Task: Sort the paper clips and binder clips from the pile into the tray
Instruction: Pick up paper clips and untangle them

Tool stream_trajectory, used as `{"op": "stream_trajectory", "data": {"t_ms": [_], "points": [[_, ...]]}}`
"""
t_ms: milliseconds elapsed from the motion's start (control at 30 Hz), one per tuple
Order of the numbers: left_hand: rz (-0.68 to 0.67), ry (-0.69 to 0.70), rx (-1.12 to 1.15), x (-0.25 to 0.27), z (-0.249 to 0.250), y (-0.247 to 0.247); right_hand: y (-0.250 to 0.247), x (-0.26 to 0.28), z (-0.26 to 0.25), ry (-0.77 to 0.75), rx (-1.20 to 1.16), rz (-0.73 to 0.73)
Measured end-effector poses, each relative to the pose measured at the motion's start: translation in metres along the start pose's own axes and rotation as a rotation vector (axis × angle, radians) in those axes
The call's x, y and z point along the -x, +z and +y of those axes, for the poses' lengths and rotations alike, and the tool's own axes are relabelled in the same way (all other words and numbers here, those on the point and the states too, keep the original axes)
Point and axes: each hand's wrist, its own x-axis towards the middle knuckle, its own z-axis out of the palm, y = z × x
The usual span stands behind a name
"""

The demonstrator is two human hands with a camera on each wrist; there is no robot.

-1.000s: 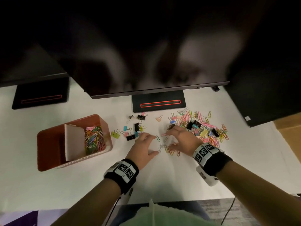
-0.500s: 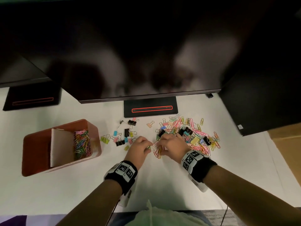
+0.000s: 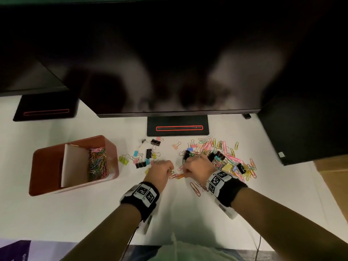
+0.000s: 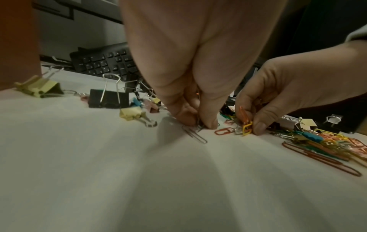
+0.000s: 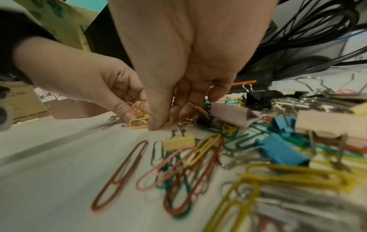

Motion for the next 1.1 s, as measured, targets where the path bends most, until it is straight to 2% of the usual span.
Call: {"op": "stream_trajectory", "data": {"t_ms": [167,300,433,567,667,767,867,1000,1100], "points": [[-0.084,0.038,-0.123,0.002,-0.006,-0.009,-0.002,0.009,0.001,-0.008,-0.008,0.050],[-0.094,0.027,-0.067,0.008,-0.011,-0.016,-0.010,0.019,-0.003,-0.001,-0.063,0.111],[0.081,0.007,0.132,0.021,-0.009,-0.045,-0.034,0.020,-0.019,-0.001,-0.162,0.165],[0.252,-0.045,0.272,0.044,-0.014,-0.118,-0.065,0.001,-0.060,-0.003,-0.187,0.237],[0.369,-0.137,0.361,0.056,-0.049,-0.171,-0.085,-0.026,-0.107,-0.038,-0.225,0.272],[0.457,-0.199,0.438,0.066,-0.077,-0.200,-0.097,-0.058,-0.155,-0.078,-0.238,0.279],[0.422,-0.286,0.408,0.068,-0.102,-0.202,-0.099,-0.088,-0.195,-0.088,-0.226,0.246],[0.225,-0.334,0.302,0.069,-0.126,-0.195,-0.089,-0.105,-0.216,-0.091,-0.180,0.193],[0.276,-0.208,0.147,0.074,-0.115,-0.195,-0.082,-0.091,-0.200,-0.116,-0.205,0.255]]}}
